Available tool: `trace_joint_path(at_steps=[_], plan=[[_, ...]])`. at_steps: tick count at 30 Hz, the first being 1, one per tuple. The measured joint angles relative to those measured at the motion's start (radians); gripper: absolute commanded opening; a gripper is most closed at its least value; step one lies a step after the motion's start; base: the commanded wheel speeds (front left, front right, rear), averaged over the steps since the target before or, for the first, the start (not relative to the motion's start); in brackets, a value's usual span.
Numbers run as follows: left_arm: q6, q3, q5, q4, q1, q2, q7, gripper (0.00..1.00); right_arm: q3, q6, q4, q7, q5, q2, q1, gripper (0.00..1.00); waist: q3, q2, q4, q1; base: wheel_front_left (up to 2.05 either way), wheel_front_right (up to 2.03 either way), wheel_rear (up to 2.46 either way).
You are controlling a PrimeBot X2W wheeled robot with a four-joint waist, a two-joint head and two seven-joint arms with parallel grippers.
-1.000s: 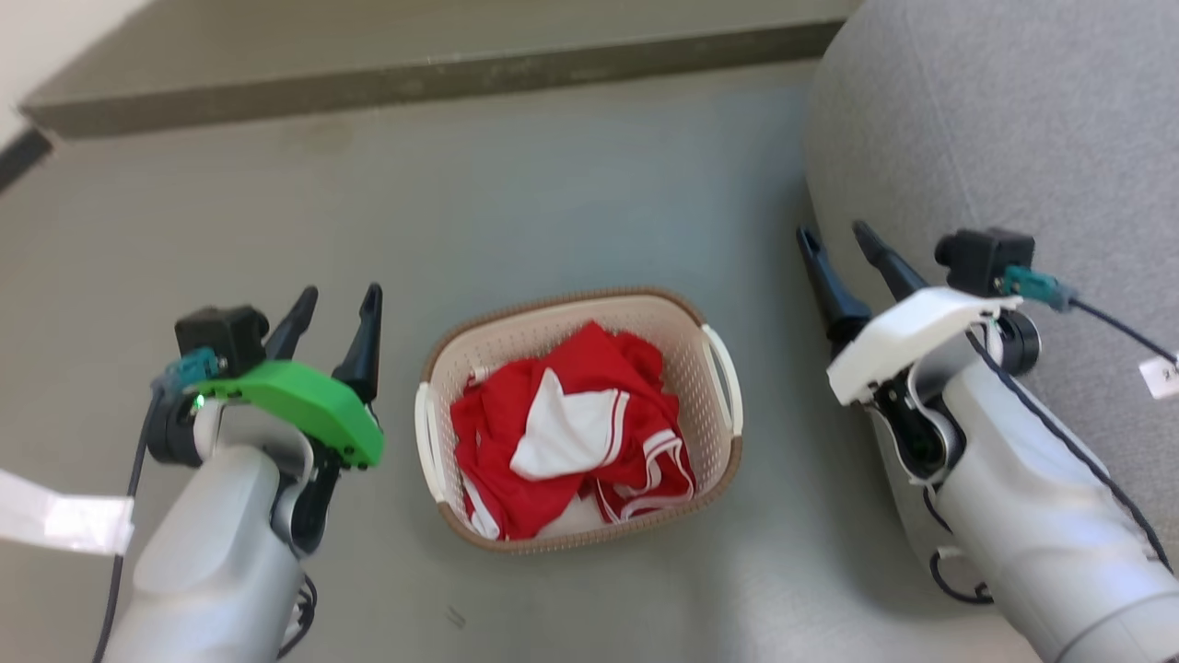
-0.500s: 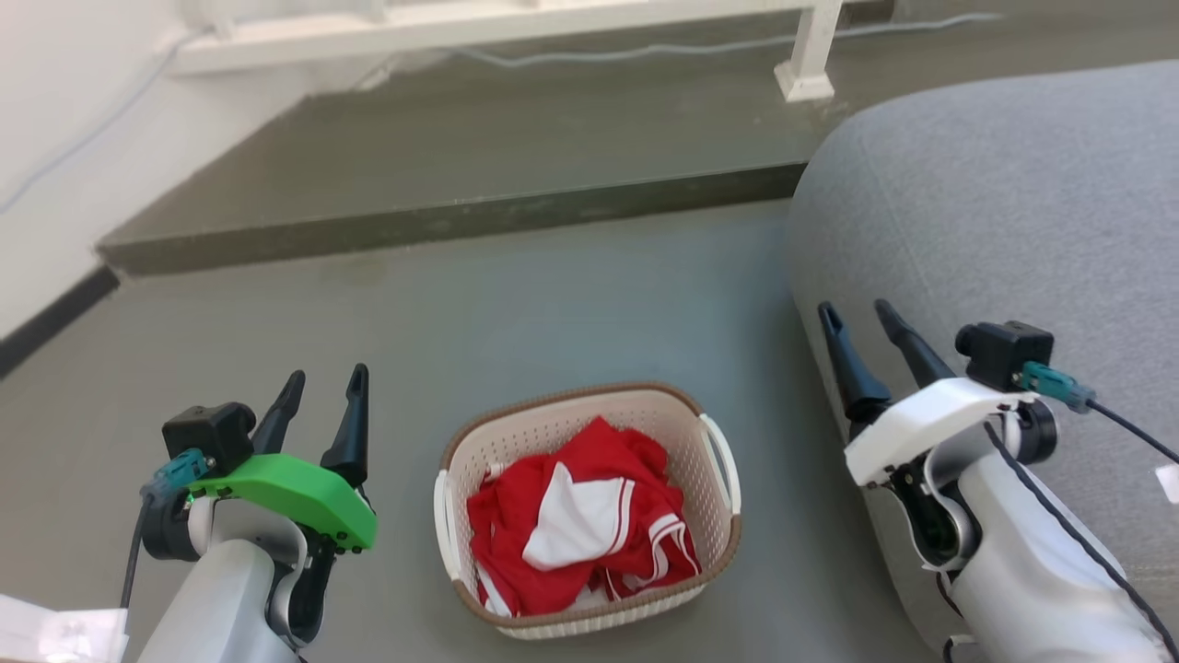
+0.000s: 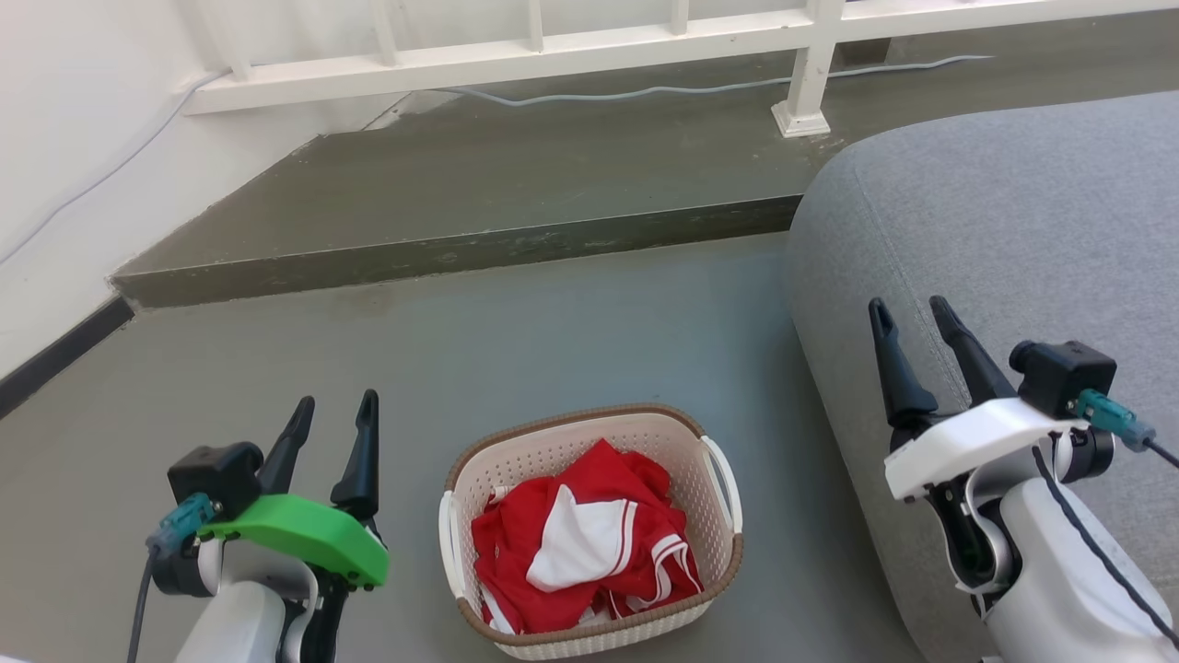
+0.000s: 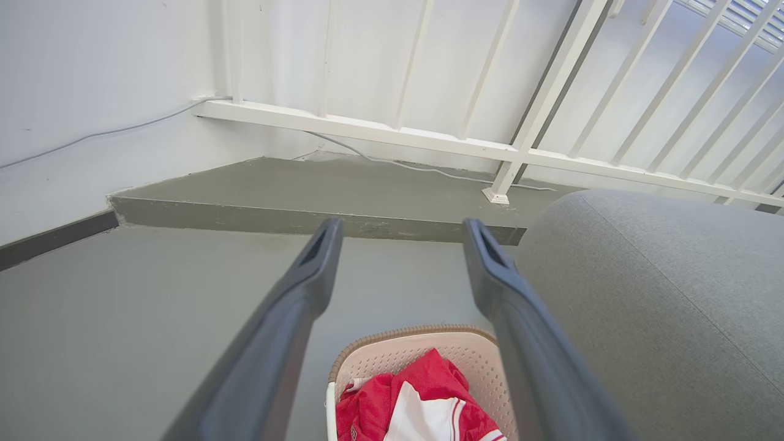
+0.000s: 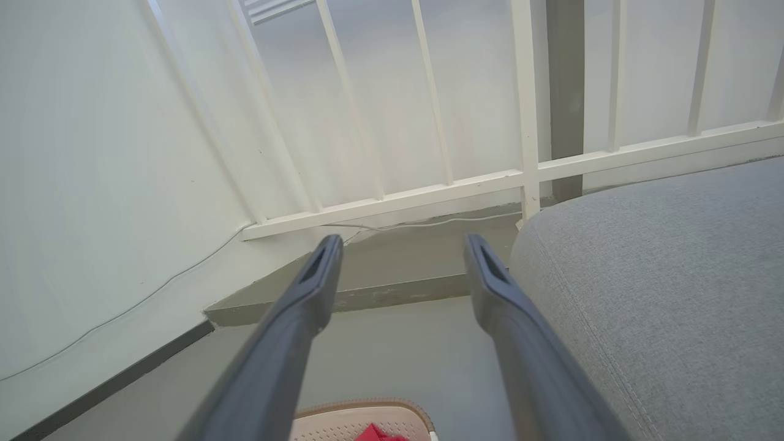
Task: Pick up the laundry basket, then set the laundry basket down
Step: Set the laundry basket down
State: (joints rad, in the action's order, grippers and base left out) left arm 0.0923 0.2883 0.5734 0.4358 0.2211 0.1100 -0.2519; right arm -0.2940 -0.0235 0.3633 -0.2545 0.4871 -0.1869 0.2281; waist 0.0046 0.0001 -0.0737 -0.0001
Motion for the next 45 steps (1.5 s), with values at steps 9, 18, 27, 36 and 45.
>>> trace_joint_path(at_steps=[9, 18, 27, 36, 45], plan=[[0.002, -0.021, -0.042, -0.052, -0.041, -0.004, 0.000, 1.00, 0.016, 0.001, -0.057, 0.000, -0.041, 0.008, -0.060, 1.00, 0.002, 0.0000, 0.001, 0.0000, 0.00, 0.00, 0.00], [0.009, -0.031, -0.077, -0.097, -0.070, -0.007, 0.000, 1.00, 0.036, 0.000, -0.099, 0.000, -0.076, 0.023, -0.104, 1.00, 0.006, 0.0000, 0.000, 0.0000, 0.00, 0.00, 0.00], [0.010, -0.040, -0.104, -0.121, -0.085, -0.017, 0.000, 1.00, 0.056, 0.000, -0.118, 0.000, -0.098, 0.029, -0.123, 1.00, 0.009, 0.0000, 0.001, 0.0000, 0.00, 0.00, 0.00], [0.012, -0.056, -0.119, -0.127, -0.101, -0.024, 0.000, 1.00, 0.069, -0.002, -0.127, 0.000, -0.112, 0.033, -0.140, 1.00, 0.014, -0.0001, 0.003, 0.0000, 0.00, 0.00, 0.00], [0.012, -0.063, -0.134, -0.135, -0.103, -0.029, 0.000, 1.00, 0.083, -0.011, -0.131, 0.000, -0.124, 0.039, -0.157, 1.00, 0.015, -0.0001, 0.005, 0.0000, 0.00, 0.00, 0.00]])
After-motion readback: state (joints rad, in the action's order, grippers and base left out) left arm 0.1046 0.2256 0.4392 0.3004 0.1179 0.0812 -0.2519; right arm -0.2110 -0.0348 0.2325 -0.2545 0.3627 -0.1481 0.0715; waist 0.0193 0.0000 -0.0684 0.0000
